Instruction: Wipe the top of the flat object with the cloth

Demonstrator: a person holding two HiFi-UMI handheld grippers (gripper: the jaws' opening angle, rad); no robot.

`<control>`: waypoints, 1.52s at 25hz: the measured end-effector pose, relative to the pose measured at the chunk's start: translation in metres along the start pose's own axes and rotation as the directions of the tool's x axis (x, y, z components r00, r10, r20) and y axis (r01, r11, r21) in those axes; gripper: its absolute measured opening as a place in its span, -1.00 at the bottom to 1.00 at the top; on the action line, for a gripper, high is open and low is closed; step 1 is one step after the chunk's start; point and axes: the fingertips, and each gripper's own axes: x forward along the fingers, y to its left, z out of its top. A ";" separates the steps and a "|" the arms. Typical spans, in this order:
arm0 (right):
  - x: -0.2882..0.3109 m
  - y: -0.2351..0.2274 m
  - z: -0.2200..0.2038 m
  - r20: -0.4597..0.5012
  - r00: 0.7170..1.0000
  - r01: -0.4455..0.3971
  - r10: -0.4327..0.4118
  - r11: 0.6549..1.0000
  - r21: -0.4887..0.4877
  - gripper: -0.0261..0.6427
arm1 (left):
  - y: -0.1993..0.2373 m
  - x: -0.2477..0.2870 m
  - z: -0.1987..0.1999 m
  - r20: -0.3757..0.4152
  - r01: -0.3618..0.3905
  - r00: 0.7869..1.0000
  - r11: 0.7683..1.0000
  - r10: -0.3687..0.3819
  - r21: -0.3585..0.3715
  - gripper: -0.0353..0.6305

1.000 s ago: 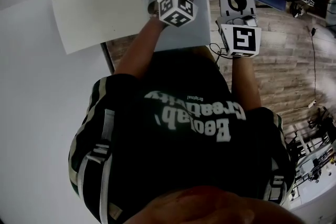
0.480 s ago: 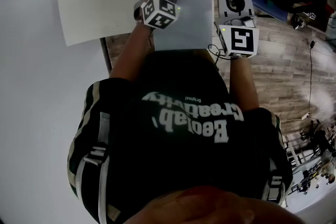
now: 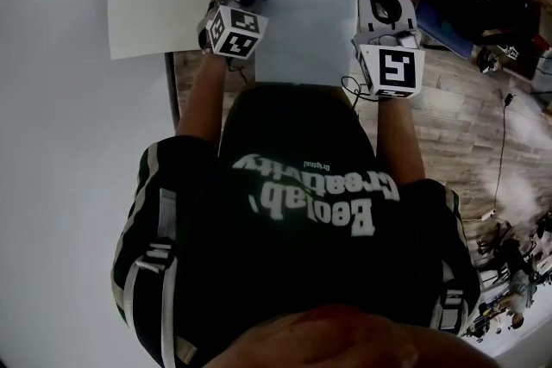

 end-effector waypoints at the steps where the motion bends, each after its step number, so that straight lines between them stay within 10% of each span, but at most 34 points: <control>1: -0.001 -0.001 0.000 0.003 1.000 -0.002 0.002 1.000 -0.001 -0.94 | 0.001 -0.002 -0.003 -0.006 -0.009 1.000 1.000 0.009 -0.004 -0.53; 9: -0.014 -0.012 0.003 0.022 1.000 0.001 -0.001 1.000 -0.007 -0.94 | -0.025 -0.004 0.010 0.007 0.001 1.000 1.000 -0.001 0.015 -0.53; 26: -0.062 -0.034 -0.001 0.029 0.997 0.075 -0.075 0.997 -0.013 -0.94 | -0.175 0.016 0.098 0.116 0.277 0.947 0.944 -0.300 0.182 -0.53; 38: -0.068 -0.029 0.003 0.047 0.998 0.043 -0.042 0.999 -0.022 -0.94 | -0.125 0.007 0.060 0.052 0.167 0.984 0.983 -0.171 0.071 -0.53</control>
